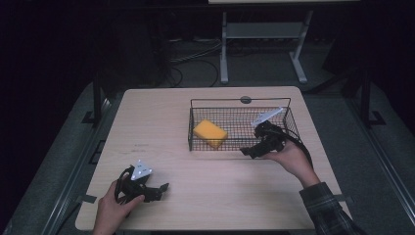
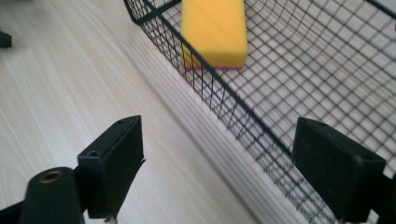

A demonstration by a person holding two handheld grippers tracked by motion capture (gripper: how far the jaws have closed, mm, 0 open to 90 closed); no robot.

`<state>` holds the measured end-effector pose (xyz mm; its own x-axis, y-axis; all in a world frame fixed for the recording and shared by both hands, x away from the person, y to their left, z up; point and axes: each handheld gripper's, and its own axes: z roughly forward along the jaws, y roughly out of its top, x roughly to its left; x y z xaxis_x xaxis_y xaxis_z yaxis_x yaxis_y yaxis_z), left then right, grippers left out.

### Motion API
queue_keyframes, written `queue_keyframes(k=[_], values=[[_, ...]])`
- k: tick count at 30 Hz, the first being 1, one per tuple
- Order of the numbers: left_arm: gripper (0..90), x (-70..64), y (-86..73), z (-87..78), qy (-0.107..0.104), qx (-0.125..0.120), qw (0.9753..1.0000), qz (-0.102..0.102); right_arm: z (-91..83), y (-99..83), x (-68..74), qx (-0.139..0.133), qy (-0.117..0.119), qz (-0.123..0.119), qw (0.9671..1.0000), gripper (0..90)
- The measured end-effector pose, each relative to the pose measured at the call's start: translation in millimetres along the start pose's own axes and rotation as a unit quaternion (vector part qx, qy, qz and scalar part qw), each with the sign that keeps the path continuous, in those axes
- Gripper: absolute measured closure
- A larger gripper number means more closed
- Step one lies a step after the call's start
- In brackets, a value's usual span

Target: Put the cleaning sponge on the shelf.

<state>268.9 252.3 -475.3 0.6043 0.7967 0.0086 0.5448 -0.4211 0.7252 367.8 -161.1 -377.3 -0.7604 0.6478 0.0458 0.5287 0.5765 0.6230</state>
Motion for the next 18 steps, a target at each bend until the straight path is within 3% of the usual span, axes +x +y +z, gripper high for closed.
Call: queue_keyframes(k=[10, 18], values=[[12.9, 0.0, 0.0, 0.0, 0.000, 0.000, 1.0000, 0.000, -11.9, -40.0, 3.5, -0.013, -0.007, 0.020, 0.9997, 14.6], [13.0, 0.0, 0.0, 0.1, 0.000, 0.000, 1.0000, 0.000, -12.1, -79.7, 7.6, -0.018, -0.032, 0.034, 0.9987, 13.7]])
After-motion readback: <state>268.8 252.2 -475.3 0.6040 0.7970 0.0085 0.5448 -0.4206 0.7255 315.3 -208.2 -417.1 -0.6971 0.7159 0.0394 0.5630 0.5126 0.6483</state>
